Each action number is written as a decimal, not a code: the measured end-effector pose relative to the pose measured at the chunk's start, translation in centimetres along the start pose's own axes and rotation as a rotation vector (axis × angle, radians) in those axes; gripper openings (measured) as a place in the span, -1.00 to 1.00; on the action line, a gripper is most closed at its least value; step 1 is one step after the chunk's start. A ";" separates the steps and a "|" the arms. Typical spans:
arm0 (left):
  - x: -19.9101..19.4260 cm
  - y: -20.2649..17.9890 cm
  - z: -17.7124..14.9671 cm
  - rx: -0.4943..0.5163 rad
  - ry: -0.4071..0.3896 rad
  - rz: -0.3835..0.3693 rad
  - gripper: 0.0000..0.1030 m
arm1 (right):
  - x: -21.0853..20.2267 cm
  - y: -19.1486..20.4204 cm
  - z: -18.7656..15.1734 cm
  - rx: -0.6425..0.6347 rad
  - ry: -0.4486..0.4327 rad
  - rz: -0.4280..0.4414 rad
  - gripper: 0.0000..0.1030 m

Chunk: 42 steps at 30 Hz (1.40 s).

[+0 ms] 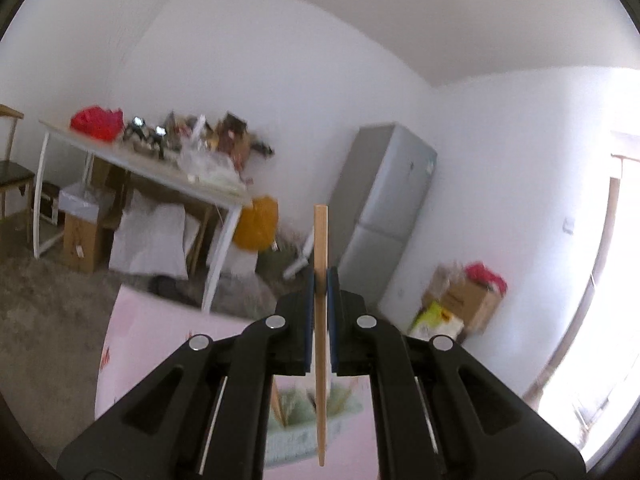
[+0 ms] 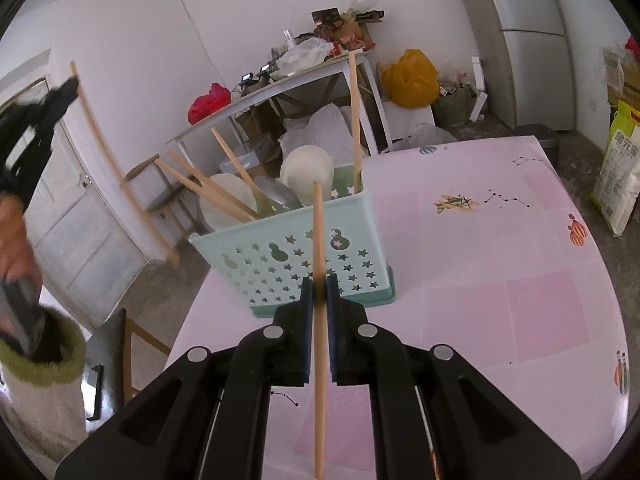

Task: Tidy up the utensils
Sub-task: 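Lift both chopsticks and carry them up to the green holder, then lower the chopstick into the holder and open the left tool while the right tool holds its chopstick, then lower the held chopstick into the green holder with the right tool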

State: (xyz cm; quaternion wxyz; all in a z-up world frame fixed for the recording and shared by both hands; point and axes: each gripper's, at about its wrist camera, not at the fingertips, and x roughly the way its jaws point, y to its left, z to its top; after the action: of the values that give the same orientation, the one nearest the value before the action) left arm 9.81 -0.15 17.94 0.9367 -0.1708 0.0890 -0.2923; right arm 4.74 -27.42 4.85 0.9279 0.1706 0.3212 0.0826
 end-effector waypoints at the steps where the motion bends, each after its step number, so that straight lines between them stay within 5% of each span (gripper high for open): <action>1: 0.7 -0.1 0.3 0.002 -0.018 0.026 -0.91 | 0.0 0.0 0.0 0.001 0.000 0.000 -0.86; 5: 3.2 -0.7 0.2 0.034 -0.075 0.094 -0.91 | 0.1 -0.3 0.1 0.005 0.003 0.001 -0.86; 12: 8.3 0.1 -2.2 -0.005 -0.054 0.164 -0.91 | 0.0 -0.8 0.3 0.012 -0.002 -0.008 -0.86; 20: 9.6 2.5 -5.9 -0.115 0.048 0.089 -0.88 | 0.0 -1.0 0.2 0.017 0.002 -0.016 -0.86; 24: 8.3 2.8 -7.2 -0.105 0.091 0.057 -0.48 | -0.1 -0.8 0.3 0.014 -0.005 -0.021 -0.86; 32: 4.1 3.4 -8.0 -0.071 0.107 0.062 -0.08 | -1.5 -0.4 0.7 -0.004 -0.049 -0.035 -0.86; 42: 1.5 4.3 -10.8 0.024 0.179 0.210 0.18 | -5.8 1.8 4.8 -0.073 -0.213 -0.026 -0.87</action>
State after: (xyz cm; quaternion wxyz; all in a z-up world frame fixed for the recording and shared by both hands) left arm 10.37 -0.59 6.25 0.9524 -0.1224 0.1861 -0.2079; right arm 3.13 -28.56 12.30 0.9633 0.1405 0.2198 0.0637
